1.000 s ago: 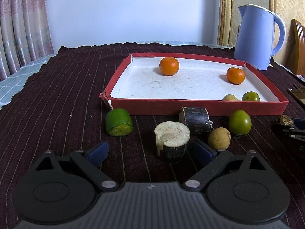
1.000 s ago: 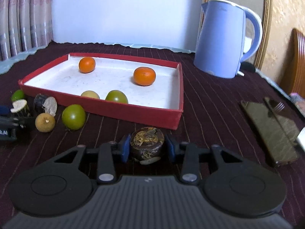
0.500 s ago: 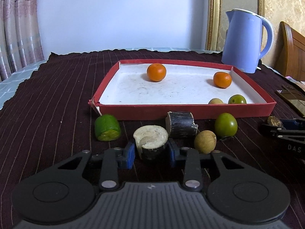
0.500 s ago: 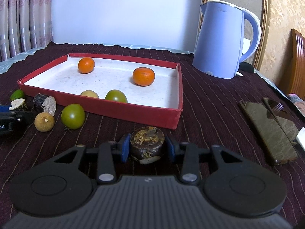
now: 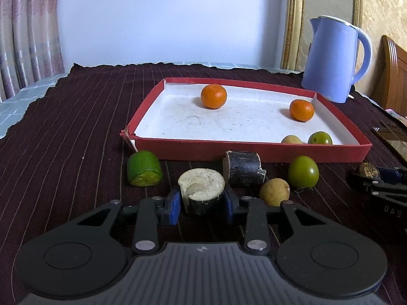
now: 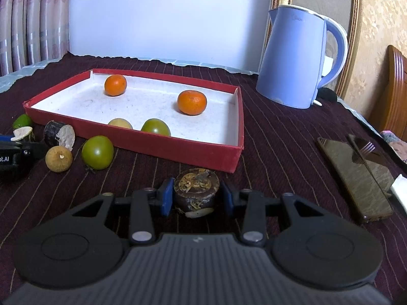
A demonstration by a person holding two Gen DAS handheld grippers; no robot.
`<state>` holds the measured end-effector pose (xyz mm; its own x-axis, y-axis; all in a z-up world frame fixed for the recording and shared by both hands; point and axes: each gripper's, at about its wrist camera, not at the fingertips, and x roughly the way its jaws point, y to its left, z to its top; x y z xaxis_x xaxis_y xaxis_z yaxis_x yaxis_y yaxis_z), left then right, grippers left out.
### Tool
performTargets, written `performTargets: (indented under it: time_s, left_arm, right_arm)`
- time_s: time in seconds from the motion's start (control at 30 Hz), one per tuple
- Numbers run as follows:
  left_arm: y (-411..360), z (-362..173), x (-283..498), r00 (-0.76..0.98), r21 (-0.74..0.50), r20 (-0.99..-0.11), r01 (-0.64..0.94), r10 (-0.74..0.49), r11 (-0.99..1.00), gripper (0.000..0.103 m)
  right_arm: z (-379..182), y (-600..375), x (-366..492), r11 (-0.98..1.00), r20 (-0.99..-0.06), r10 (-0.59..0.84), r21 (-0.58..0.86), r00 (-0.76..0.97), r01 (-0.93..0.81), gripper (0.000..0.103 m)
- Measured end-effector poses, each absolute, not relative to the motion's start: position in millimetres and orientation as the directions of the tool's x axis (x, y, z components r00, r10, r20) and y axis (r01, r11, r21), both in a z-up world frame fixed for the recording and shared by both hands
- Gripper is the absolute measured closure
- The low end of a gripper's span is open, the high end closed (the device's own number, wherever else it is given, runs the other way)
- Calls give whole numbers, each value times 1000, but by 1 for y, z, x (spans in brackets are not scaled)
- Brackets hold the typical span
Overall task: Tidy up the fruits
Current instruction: 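Lift the dark cake and white-topped cylinder off the cloth with both grippers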
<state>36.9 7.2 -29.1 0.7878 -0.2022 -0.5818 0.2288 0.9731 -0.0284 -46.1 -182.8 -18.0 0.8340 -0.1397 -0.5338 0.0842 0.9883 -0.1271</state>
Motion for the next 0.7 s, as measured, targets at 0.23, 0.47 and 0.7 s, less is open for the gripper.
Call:
performTargets:
  time_s: [0.23, 0.47, 0.7]
  left_arm:
    - [11, -29, 35, 790, -45, -576, 227, -211, 973, 70]
    - [12, -27, 32, 799, -50, -563, 222, -211, 974, 70]
    - [9, -22, 26, 804, -28, -559, 226, -203, 974, 70]
  right_arm:
    - [-15, -182, -53, 990, -521, -133, -102, 843, 93, 66]
    - [-13, -174, -57, 989, -512, -139, -109, 848, 96, 66]
    - [-8, -163, -57, 991, -506, -125, -110, 853, 80, 66]
